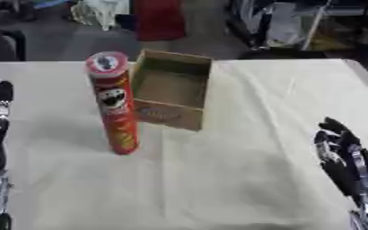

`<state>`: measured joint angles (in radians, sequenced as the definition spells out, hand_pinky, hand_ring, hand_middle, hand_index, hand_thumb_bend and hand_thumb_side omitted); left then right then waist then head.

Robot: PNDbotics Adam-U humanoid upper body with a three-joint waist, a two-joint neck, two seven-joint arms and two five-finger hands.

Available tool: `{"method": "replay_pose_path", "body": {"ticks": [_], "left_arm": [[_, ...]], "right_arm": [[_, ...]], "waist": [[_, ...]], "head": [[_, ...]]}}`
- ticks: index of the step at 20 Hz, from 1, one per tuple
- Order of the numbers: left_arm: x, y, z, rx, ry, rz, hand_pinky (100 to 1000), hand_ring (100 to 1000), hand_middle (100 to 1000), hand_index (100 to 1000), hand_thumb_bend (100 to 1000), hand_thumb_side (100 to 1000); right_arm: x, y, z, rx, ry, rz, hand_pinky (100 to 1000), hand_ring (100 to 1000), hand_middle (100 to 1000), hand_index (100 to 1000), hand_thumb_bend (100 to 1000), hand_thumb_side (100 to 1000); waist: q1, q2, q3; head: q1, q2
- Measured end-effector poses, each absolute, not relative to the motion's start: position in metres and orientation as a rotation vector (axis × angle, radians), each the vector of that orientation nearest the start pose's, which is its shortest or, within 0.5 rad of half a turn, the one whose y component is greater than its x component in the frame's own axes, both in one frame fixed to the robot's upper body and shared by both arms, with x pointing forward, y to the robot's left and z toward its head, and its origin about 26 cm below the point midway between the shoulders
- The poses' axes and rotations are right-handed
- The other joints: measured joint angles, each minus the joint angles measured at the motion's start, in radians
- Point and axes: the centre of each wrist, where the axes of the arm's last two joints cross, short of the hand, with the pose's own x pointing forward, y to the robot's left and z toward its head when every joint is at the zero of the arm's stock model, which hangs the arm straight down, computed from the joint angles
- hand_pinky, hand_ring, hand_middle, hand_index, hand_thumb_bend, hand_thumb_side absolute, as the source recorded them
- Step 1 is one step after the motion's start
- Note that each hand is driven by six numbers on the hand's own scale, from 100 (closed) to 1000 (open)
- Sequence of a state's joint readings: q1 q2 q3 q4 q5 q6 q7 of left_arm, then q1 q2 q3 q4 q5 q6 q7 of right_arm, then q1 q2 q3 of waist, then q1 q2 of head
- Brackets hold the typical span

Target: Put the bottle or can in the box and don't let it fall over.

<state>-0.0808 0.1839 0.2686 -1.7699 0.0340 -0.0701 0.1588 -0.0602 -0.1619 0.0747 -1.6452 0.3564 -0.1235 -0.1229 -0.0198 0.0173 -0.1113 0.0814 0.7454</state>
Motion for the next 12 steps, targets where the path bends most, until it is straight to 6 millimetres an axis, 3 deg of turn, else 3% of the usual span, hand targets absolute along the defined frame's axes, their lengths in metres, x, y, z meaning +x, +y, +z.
{"method": "replay_pose_path", "body": {"ticks": [8,12], "left_arm": [[0.2834,0.3413,0.0839,0.428,-1.934,0.193,1000,1000,885,955,624,605],[0.2835,0.3405,0.0841,0.414,-1.938,0.155,1000,1000,891,962,772,541]], "right_arm": [[0.2904,-0.2519,0.0269,-0.413,-1.830,0.394,705,780,821,926,100,755],[0.2904,-0.2519,0.0269,-0.413,-1.830,0.395,705,781,821,926,100,756]], "waist": [[0.000,0.000,0.000],[0.000,0.000,0.000]], "head": [[0.000,0.000],[0.000,0.000]]}}
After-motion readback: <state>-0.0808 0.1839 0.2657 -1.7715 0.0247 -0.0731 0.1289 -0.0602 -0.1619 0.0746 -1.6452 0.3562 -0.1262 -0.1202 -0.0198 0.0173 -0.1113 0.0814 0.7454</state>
